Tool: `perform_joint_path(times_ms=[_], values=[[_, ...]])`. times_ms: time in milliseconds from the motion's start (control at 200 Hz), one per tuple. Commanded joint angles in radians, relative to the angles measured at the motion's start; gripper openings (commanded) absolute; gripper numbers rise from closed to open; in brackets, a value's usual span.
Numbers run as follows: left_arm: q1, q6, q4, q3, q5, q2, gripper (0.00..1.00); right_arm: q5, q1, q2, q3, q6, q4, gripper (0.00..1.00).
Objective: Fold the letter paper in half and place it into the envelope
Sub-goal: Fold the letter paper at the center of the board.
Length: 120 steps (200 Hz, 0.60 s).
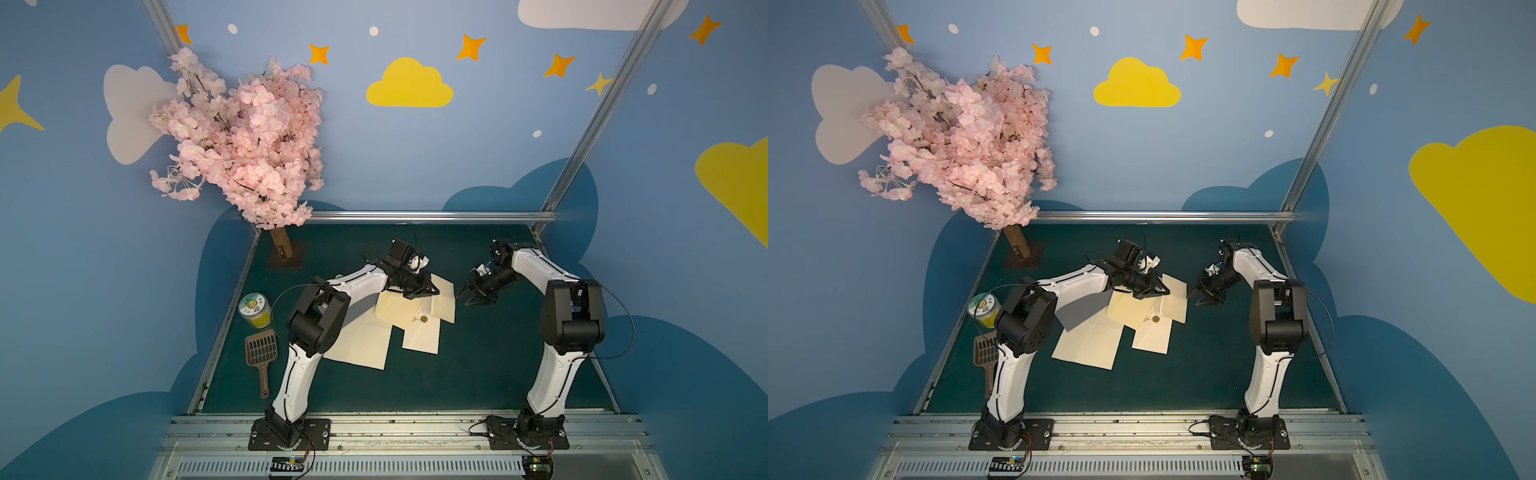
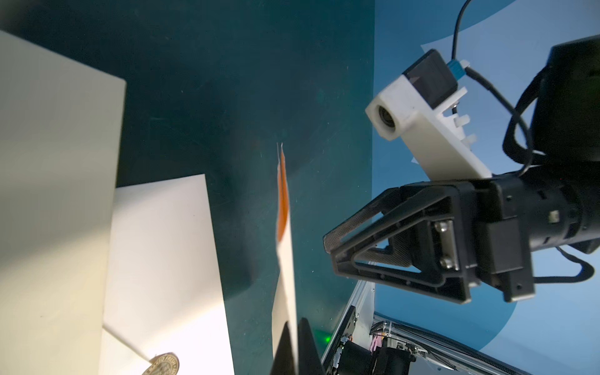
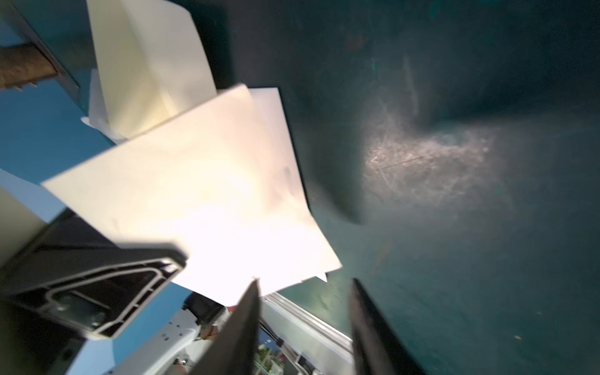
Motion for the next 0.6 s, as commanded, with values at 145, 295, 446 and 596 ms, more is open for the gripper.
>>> perform_joint_path(times_ms=[145,295,446,596], values=[[-0.001,0.023,-0.023,-0.013,0.027,0.058,0.03,0.052,0.038,0.099,0.062,0.055,0.005,0.00],[-0.003,0.078,-0.082,0.006,0.040,0.091,0.03,0.087,0.053,0.157,0.107,0.067,-0.008,0.00],[-0.002,0.125,-0.135,0.019,0.041,0.112,0.03,0.101,0.059,0.217,0.142,0.074,-0.019,0.00],[-0.003,0.141,-0.157,0.025,0.040,0.123,0.03,0.122,0.063,0.278,0.189,0.070,-0.042,0.00]])
